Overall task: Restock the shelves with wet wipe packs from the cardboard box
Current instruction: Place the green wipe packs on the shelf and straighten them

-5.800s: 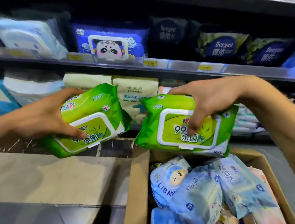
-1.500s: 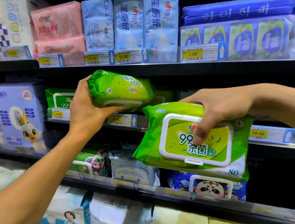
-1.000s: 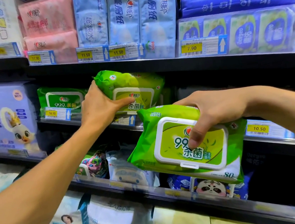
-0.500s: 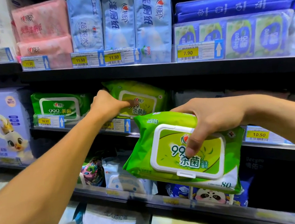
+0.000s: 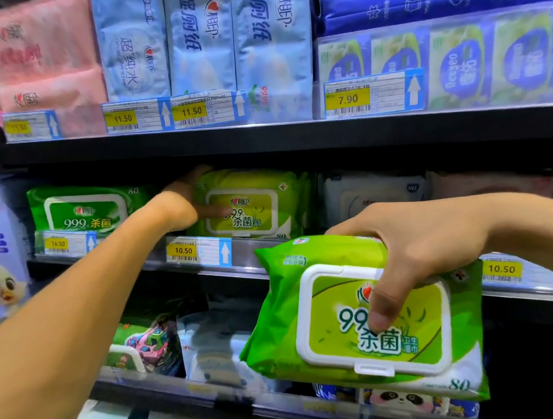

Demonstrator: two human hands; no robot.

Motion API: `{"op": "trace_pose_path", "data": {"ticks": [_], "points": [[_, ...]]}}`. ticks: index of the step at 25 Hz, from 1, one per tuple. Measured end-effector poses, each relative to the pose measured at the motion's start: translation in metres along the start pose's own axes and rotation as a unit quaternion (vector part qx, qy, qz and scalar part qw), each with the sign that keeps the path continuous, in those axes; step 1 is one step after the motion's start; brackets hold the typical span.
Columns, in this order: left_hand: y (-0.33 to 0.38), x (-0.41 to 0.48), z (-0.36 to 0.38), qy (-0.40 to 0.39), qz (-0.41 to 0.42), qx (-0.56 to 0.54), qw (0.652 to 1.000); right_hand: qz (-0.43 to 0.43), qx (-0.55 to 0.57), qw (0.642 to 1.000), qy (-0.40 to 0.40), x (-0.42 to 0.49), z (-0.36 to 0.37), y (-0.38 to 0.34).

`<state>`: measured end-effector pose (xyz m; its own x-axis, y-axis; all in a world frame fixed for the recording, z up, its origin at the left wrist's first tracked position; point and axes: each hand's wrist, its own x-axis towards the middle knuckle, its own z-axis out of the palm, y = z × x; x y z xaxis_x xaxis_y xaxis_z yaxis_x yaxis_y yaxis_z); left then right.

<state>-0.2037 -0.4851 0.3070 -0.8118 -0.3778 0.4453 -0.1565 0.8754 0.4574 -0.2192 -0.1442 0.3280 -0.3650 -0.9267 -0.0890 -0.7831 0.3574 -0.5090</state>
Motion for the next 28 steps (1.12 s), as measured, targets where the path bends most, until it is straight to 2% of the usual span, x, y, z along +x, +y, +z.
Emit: {"op": "trace_pose_path", "data": {"ticks": [6, 9, 12, 14, 16, 18, 19, 20, 22, 25, 28], "points": [[-0.003, 0.017, -0.003, -0.037, -0.033, 0.076, 0.996, -0.008, -0.003, 1.000, 0.006, -0.002, -0.006, -0.006], [0.004, 0.009, -0.001, -0.007, -0.048, 0.073, 0.996, -0.015, -0.012, 0.999, 0.030, -0.005, -0.008, -0.011], [0.008, -0.005, 0.001, 0.018, -0.075, 0.154, 0.985, -0.014, -0.016, 0.999, 0.030, -0.006, -0.010, -0.021], [0.007, -0.018, -0.002, 0.042, -0.089, 0.150, 0.984, -0.012, -0.030, 0.999, 0.033, -0.006, -0.011, -0.030], [0.008, -0.035, -0.005, 0.071, -0.070, 0.137, 0.986, -0.015, -0.044, 0.998, 0.043, -0.008, -0.012, -0.038], [0.010, -0.058, -0.009, 0.101, -0.010, 0.061, 0.993, -0.018, -0.046, 0.997, 0.063, -0.009, -0.012, -0.042], [0.015, -0.074, -0.012, 0.101, 0.021, -0.034, 0.994, -0.019, -0.046, 0.996, 0.079, -0.010, -0.013, -0.043], [0.023, -0.093, -0.015, 0.086, 0.045, -0.145, 0.985, -0.018, -0.048, 0.994, 0.094, -0.010, -0.013, -0.043], [0.041, -0.132, -0.022, 0.004, 0.079, -0.313, 0.946, -0.014, -0.060, 0.992, 0.110, -0.012, -0.013, -0.044], [0.063, -0.174, -0.019, -0.127, 0.107, -0.346, 0.924, -0.008, -0.091, 0.989, 0.114, -0.014, -0.012, -0.046], [0.069, -0.183, -0.012, -0.127, 0.091, -0.332, 0.930, -0.018, -0.137, 0.984, 0.114, -0.015, -0.008, -0.052]]}}
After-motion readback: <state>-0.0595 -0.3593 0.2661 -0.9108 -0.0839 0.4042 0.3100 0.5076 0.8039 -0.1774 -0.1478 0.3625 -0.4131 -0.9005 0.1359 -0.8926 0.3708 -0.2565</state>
